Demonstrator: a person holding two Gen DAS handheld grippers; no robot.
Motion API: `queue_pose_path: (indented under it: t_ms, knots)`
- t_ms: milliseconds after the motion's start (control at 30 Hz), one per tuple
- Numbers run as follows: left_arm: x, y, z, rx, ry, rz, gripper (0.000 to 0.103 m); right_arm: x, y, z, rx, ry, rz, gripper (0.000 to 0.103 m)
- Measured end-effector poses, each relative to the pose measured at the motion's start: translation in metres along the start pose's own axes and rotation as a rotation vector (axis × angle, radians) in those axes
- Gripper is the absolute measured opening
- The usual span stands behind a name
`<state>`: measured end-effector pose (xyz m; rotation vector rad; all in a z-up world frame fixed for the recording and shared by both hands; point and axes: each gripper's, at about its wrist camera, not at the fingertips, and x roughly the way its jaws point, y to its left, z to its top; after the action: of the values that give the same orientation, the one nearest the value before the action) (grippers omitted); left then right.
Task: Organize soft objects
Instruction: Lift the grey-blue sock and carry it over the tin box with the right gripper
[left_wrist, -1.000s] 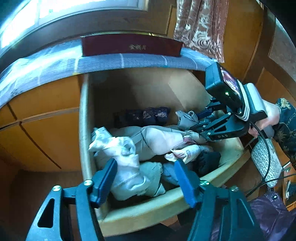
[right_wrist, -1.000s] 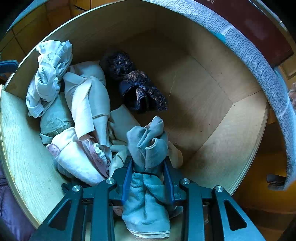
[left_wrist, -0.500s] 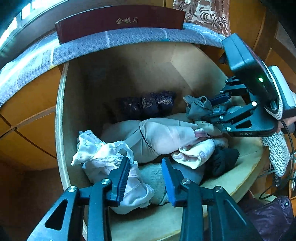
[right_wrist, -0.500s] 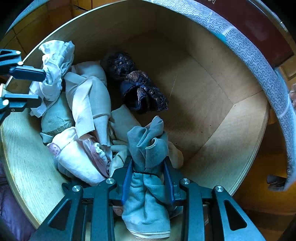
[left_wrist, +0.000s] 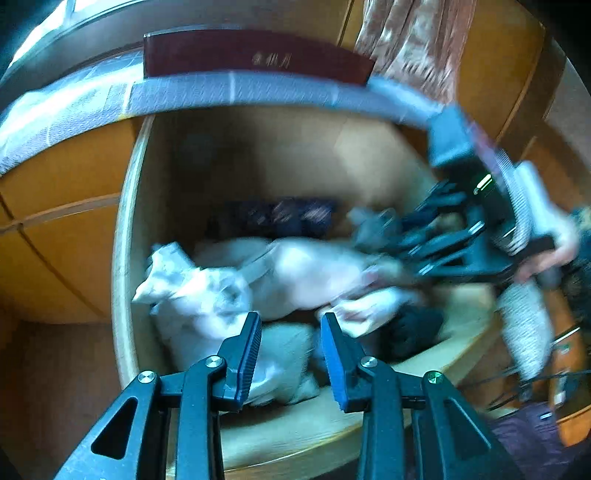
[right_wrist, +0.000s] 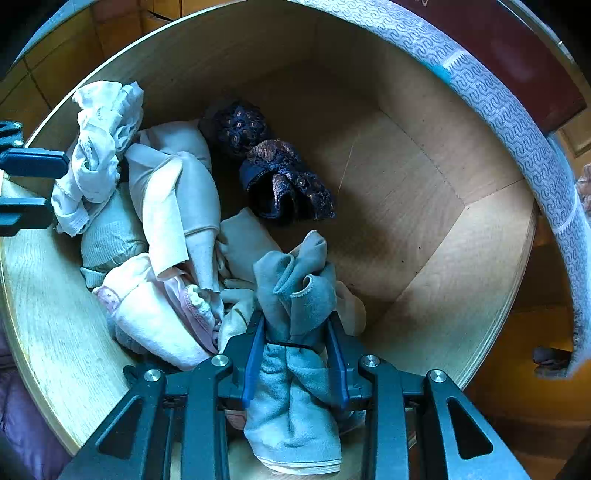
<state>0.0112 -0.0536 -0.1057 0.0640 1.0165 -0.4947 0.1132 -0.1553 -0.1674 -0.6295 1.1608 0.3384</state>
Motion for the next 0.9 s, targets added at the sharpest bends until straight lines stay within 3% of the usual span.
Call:
queue_pose_path:
  t_ms: [267,367,533,900]
  knots:
    - [0.039,0.006,0.008,-0.047,0.122,0.071,0.024,0.0,0.002,-0.002,0.004,-0.005,-0.007,0.032]
    - [0.047,0.009,0.01,-0.061,0.129,0.079,0.017,-0.002,0.002,-0.005,0.011,-0.019,-0.008,0.029]
    - [0.049,0.009,0.008,-0.072,0.136,0.093,0.014,-0.013,0.0,-0.011,0.066,-0.058,-0.01,0.027]
    - [0.053,0.01,0.012,-0.082,0.142,0.072,0.014,-0.099,-0.028,-0.011,0.235,-0.232,0.077,0.026]
